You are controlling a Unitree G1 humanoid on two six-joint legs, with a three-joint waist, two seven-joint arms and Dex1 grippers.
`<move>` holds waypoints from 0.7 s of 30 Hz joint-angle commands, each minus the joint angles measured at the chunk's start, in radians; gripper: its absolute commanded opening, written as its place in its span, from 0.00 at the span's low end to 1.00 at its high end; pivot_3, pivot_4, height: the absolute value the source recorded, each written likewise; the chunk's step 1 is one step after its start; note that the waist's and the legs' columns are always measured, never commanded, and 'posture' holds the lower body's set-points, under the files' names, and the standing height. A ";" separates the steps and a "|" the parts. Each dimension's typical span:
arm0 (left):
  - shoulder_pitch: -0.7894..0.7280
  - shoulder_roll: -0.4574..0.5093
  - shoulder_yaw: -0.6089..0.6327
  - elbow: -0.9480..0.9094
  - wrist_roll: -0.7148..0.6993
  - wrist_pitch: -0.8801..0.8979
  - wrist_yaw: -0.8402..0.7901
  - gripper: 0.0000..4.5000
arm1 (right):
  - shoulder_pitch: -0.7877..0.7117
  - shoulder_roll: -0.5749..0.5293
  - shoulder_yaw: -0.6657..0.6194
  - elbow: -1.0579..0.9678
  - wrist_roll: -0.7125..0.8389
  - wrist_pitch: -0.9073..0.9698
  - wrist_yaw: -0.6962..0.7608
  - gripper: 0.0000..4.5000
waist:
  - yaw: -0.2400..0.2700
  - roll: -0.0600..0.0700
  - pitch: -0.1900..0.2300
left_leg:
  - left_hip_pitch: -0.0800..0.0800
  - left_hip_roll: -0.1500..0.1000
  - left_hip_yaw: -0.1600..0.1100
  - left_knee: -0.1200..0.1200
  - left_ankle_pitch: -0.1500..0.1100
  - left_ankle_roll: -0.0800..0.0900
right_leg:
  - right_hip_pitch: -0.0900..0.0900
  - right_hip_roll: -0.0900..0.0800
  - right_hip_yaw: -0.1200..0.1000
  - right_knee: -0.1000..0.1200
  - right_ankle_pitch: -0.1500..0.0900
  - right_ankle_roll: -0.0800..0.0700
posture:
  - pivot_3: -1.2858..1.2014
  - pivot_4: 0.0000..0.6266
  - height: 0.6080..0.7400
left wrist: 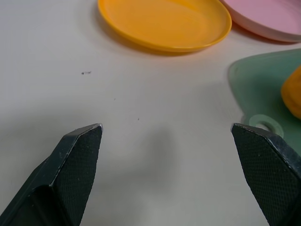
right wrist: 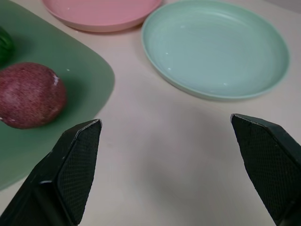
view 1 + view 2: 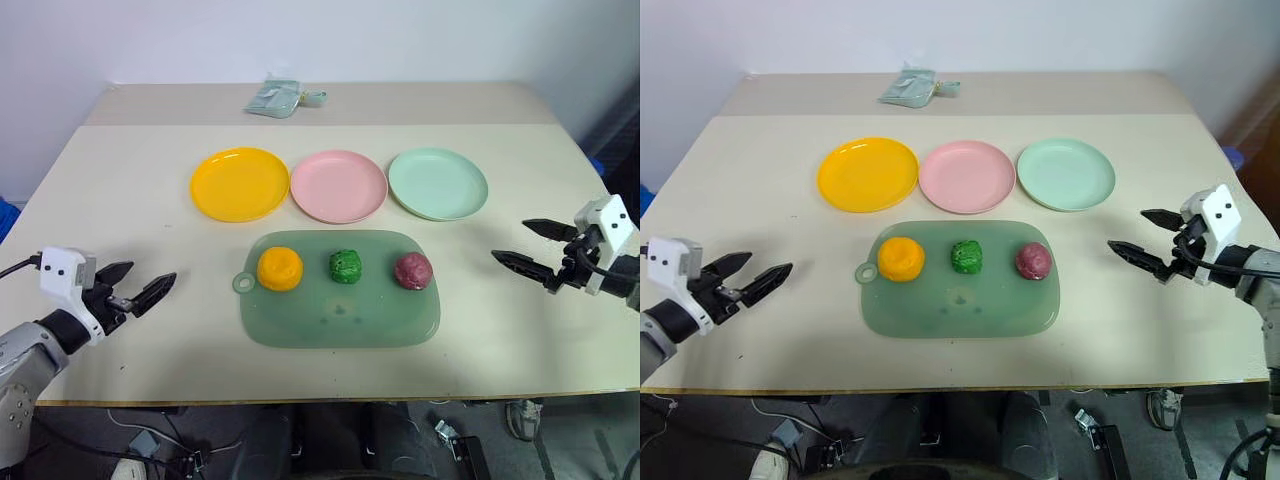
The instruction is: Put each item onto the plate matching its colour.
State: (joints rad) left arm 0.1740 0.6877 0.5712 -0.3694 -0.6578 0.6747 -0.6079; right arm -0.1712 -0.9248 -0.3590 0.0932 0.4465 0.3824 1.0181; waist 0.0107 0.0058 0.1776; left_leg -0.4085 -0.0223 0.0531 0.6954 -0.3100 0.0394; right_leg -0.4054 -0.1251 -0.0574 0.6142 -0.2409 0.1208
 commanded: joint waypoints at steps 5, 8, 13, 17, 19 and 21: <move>-0.008 0.002 0.027 -0.050 -0.011 -0.024 0.010 1.00 | -0.010 0.022 0.005 -0.019 0.001 -0.033 -0.002 1.00 | -0.001 0.000 0.000 | 0.000 0.000 0.000 0.000 0.000 0.000 | 0.000 0.000 0.000 0.000 0.000 0.000 | 0.52 0.24 1.00; -0.024 -0.001 0.010 -0.054 -0.013 -0.025 0.011 1.00 | -0.017 0.029 0.009 0.000 -0.006 -0.051 -0.004 1.00 | -0.001 0.000 0.000 | 0.000 0.000 0.000 0.000 0.000 0.000 | 0.000 0.000 0.000 0.000 0.000 0.000 | 0.52 0.24 1.00; -0.073 -0.007 -0.038 -0.046 -0.012 -0.019 0.012 1.00 | -0.008 0.037 -0.010 0.034 -0.017 -0.089 -0.016 1.00 | 0.001 0.000 0.000 | 0.000 0.000 0.000 0.000 0.000 0.000 | 0.000 0.000 0.000 0.000 0.000 0.000 | 0.52 0.24 1.00; -0.124 -0.003 -0.077 -0.014 -0.004 -0.025 0.002 1.00 | 0.024 0.036 -0.032 0.021 -0.017 -0.102 -0.035 1.00 | 0.000 0.000 0.000 | 0.000 0.000 0.000 0.000 0.000 0.000 | 0.000 0.000 0.000 0.000 0.001 0.002 | 0.52 0.24 1.00; -0.154 -0.003 -0.094 0.006 -0.007 -0.025 -0.006 1.00 | 0.041 0.039 -0.047 0.022 -0.019 -0.113 -0.050 1.00 | 0.001 0.000 0.000 | 0.000 0.000 0.000 0.000 0.000 0.000 | 0.000 0.000 0.000 0.000 0.001 0.003 | 0.52 0.24 1.00; -0.187 -0.002 -0.113 0.019 -0.024 -0.018 -0.025 1.00 | 0.056 0.042 -0.064 0.015 -0.006 -0.104 -0.058 1.00 | 0.001 0.000 0.000 | 0.000 0.000 0.000 0.000 0.000 0.000 | 0.000 0.001 0.000 0.000 0.001 0.003 | 0.52 0.24 1.00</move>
State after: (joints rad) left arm 0.0096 0.6803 0.4640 -0.3430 -0.6636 0.6666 -0.6141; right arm -0.1160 -0.8827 -0.3756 0.1331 0.4256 0.2900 0.9696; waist 0.0116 0.0059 0.1775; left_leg -0.4085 -0.0227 0.0533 0.6954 -0.3098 0.0396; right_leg -0.4051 -0.1245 -0.0577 0.6144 -0.2394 0.1235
